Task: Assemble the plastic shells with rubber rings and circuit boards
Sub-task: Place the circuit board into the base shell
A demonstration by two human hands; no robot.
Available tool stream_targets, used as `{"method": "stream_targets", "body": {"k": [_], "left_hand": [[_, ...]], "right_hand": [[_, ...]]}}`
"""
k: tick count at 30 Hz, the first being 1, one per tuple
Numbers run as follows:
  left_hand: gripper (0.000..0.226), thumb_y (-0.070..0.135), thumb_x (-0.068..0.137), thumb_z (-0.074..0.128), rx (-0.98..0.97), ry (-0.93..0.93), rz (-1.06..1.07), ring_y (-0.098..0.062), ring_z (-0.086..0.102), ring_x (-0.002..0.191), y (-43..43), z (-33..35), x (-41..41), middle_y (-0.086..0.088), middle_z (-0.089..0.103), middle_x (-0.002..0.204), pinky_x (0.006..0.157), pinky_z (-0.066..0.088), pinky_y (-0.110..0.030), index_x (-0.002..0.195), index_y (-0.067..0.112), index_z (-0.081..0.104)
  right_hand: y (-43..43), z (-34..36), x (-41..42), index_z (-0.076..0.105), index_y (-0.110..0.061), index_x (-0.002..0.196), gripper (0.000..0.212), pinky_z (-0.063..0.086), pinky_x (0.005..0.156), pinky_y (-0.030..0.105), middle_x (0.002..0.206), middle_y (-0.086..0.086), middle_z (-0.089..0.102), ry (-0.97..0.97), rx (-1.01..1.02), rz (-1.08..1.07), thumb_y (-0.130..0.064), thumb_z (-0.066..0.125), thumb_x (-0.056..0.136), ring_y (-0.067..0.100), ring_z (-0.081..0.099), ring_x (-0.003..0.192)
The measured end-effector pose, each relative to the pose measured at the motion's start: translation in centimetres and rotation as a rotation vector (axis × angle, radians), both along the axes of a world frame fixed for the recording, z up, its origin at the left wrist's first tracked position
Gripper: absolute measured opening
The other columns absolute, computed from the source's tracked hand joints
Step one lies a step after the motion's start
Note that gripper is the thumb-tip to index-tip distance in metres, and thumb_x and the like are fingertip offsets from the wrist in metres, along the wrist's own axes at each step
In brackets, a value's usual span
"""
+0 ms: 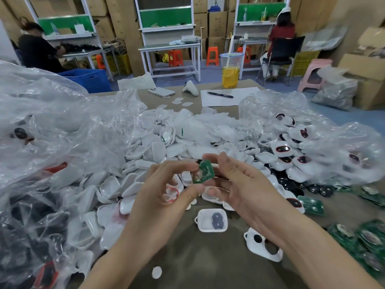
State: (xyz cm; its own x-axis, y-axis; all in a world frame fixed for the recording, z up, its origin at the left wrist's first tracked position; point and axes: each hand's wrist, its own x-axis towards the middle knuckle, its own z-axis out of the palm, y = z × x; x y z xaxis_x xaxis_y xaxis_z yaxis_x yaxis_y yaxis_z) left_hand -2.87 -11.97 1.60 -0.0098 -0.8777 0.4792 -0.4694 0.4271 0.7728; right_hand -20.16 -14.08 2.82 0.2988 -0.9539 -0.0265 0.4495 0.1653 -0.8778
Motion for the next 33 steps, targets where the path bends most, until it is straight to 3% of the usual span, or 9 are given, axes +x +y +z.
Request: {"method": "stream_targets", "body": {"k": [4, 9, 13, 19, 26, 33], "left_hand": [[0.027, 0.045, 0.088, 0.065, -0.178, -0.276, -0.063, -0.010, 0.054, 0.115, 0.0, -0.3, 0.4, 0.027, 0.063, 0.114, 0.093, 0.037, -0.009, 0.115, 0.039, 0.067], [0.030, 0.042, 0.092, 0.062, -0.291, -0.399, -0.060, -0.007, 0.052, 0.109, 0.1, -0.6, 0.3, 0.025, 0.062, 0.115, 0.094, 0.038, -0.012, 0.118, 0.031, 0.069], [0.029, 0.039, 0.091, 0.062, -0.306, -0.418, -0.046, -0.008, 0.052, 0.105, -0.2, -0.6, 0.3, 0.023, 0.063, 0.111, 0.091, 0.039, -0.014, 0.116, 0.026, 0.071], [0.030, 0.038, 0.092, 0.061, -0.315, -0.453, -0.032, -0.006, 0.051, 0.107, -0.4, -0.7, 0.5, 0.022, 0.062, 0.112, 0.094, 0.037, -0.011, 0.118, 0.026, 0.070], [0.029, 0.038, 0.091, 0.060, -0.297, -0.405, -0.037, -0.007, 0.053, 0.106, 0.2, -0.2, 0.3, 0.020, 0.065, 0.111, 0.095, 0.038, -0.010, 0.116, 0.027, 0.070], [0.027, 0.036, 0.090, 0.061, -0.320, -0.484, -0.023, -0.009, 0.052, 0.104, 0.2, 0.0, 0.5, 0.016, 0.066, 0.110, 0.095, 0.037, -0.009, 0.107, 0.020, 0.073]], "right_hand": [[0.1, -0.2, -0.6, 0.080, -0.018, 0.097, 0.031, 0.056, 0.070, 0.019, 0.095, 0.009, 0.077, 0.127, -0.036, 0.004, -0.033, 0.077, 0.070, 0.017, 0.071, 0.078], [0.1, -0.4, -1.3, 0.080, -0.019, 0.099, 0.032, 0.051, 0.061, 0.018, 0.088, 0.009, 0.076, 0.192, -0.032, 0.001, -0.028, 0.078, 0.069, 0.017, 0.064, 0.070], [0.1, -0.3, -1.3, 0.076, -0.019, 0.106, 0.028, 0.049, 0.057, 0.021, 0.084, 0.009, 0.073, 0.238, -0.054, -0.034, -0.020, 0.076, 0.078, 0.013, 0.063, 0.068], [0.2, -0.1, -1.8, 0.073, -0.021, 0.114, 0.031, 0.054, 0.069, 0.019, 0.087, 0.002, 0.075, 0.247, -0.056, 0.013, -0.001, 0.067, 0.091, 0.009, 0.066, 0.072], [0.3, 0.1, -1.9, 0.073, -0.021, 0.115, 0.034, 0.055, 0.071, 0.019, 0.096, 0.006, 0.076, 0.169, -0.029, 0.085, 0.001, 0.065, 0.091, 0.013, 0.070, 0.080], [0.1, -0.1, -1.9, 0.071, -0.022, 0.117, 0.035, 0.052, 0.070, 0.019, 0.091, 0.003, 0.075, 0.224, -0.059, 0.070, 0.001, 0.067, 0.090, 0.012, 0.066, 0.074]]}}
